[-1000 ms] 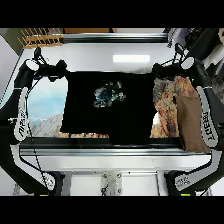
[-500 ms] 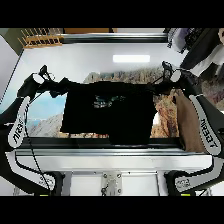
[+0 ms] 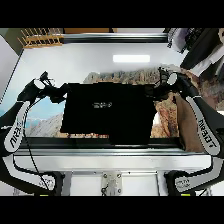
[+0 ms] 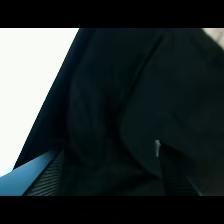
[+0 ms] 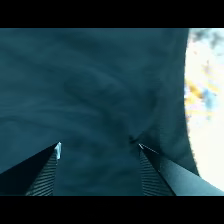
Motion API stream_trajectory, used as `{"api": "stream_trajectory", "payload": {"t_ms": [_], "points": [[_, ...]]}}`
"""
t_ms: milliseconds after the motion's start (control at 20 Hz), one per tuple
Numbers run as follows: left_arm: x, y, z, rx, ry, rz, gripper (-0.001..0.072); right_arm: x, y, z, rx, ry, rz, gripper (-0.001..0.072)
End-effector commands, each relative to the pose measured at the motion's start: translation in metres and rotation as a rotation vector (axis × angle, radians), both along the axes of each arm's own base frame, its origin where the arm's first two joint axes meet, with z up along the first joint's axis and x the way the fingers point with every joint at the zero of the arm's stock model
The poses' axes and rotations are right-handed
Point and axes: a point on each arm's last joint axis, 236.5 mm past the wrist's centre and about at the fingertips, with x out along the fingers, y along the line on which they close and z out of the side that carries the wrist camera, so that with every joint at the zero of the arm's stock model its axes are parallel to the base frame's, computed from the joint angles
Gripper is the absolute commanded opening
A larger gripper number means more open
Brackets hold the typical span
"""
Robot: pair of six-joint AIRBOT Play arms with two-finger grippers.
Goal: Fold the clothes and pants, and hang the long-sleeved shirts on hangers.
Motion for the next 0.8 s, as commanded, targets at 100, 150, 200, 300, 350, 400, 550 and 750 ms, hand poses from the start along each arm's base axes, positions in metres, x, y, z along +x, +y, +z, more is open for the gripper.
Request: {"api": "stream_trajectory", "payload": {"t_ms": [100, 150, 200, 300, 350, 400, 550, 750], "points": [[-0.016, 0.041, 0.084, 0.081, -0.141, 0.027, 0.0603, -0.007, -0.015, 0.069, -0.039, -0.120, 0.008, 0.0526], [-0.035, 0.055, 0.088, 0.122, -0.130, 0.034, 0.0602, -0.016, -0.024, 0.086, -0.070, -0.134, 0.016, 0.0526], [-0.058, 0.068, 0.084, 0.157, -0.105, 0.045, 0.0602, -0.025, -0.028, 0.101, -0.085, -0.145, 0.024, 0.0526], [-0.107, 0.077, 0.061, 0.137, -0.019, 0.096, 0.0602, -0.041, -0.026, 0.127, -0.082, -0.168, 0.034, 0.0526], [-0.131, 0.078, 0.046, 0.112, 0.033, 0.141, 0.0602, -0.048, -0.023, 0.137, -0.078, -0.189, 0.040, 0.0526], [-0.155, 0.076, 0.029, 0.078, 0.079, 0.192, 0.0602, -0.053, -0.021, 0.144, -0.076, -0.206, 0.045, 0.0526], [-0.200, 0.065, -0.009, 0.023, 0.147, 0.269, 0.0602, -0.065, -0.012, 0.152, -0.062, -0.224, 0.062, 0.0526], [-0.224, 0.051, -0.033, -0.042, 0.170, 0.344, 0.0602, -0.069, -0.004, 0.151, -0.045, -0.217, 0.075, 0.0526]]}}
